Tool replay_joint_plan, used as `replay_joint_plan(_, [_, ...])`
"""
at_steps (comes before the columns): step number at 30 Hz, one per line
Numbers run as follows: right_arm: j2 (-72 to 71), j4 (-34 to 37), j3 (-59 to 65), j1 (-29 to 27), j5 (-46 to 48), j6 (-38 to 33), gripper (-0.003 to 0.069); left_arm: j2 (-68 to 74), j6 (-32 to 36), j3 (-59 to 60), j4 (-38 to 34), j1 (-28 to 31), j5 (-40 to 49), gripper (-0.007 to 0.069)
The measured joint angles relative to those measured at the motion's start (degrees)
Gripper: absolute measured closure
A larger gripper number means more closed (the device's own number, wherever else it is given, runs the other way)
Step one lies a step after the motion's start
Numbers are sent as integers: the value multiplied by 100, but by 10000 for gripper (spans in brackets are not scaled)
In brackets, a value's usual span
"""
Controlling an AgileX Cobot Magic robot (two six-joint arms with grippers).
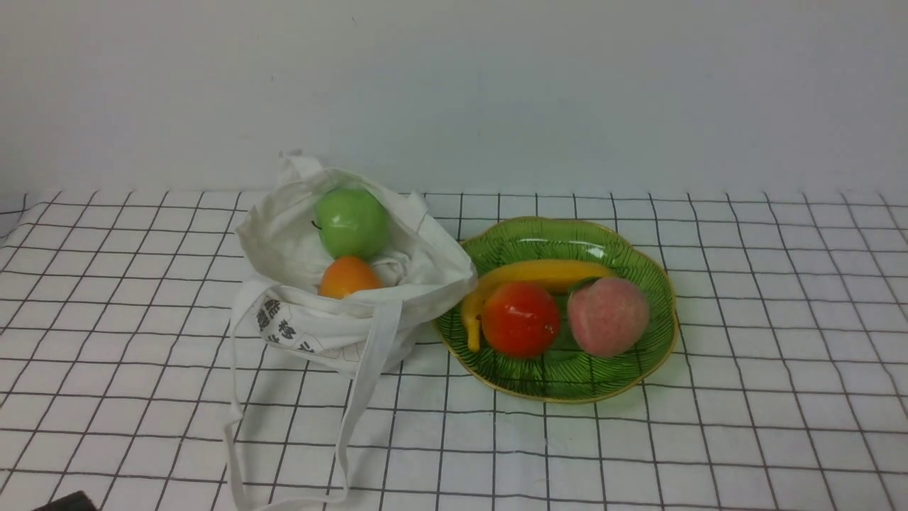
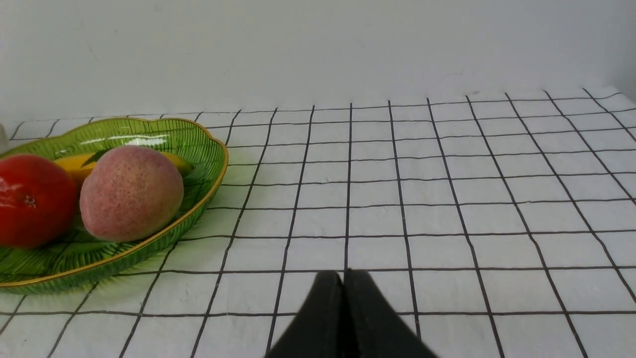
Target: Take the fruit out of the bag on the white checkered tablecloth and place them on the plate.
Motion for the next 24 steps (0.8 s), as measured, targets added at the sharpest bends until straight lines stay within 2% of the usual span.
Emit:
replay_joint_plan(8, [0, 0, 0, 0, 0, 0, 673, -13, 70, 592, 340, 69, 85, 629])
replay_joint_plan(14, [0, 0, 0, 0, 0, -10, 673, -13, 532, 1266, 449, 1247, -612, 629])
replay_joint_plan(17, [0, 0, 0, 0, 0, -10, 673, -13, 941, 1468, 449, 1898, -641, 629])
replay_joint_plan(18, [0, 0, 0, 0, 0, -10, 673, -13, 1117, 1589, 449, 2314, -635, 629])
replay_joint_plan(19, [0, 0, 0, 0, 0, -10, 673, -13, 1136, 1605, 449, 2372, -635, 629])
replay_joint_plan(20, [0, 0, 0, 0, 0, -10, 673, -13, 1268, 1719, 449, 2762, -640, 629])
replay_joint_plan(21, [0, 0, 0, 0, 0, -10, 673, -13, 1302, 1818, 449, 3158, -633, 629])
replay_joint_plan(24, [0, 0, 0, 0, 0, -10, 673, -13, 1248, 1875, 449, 3648, -622, 629])
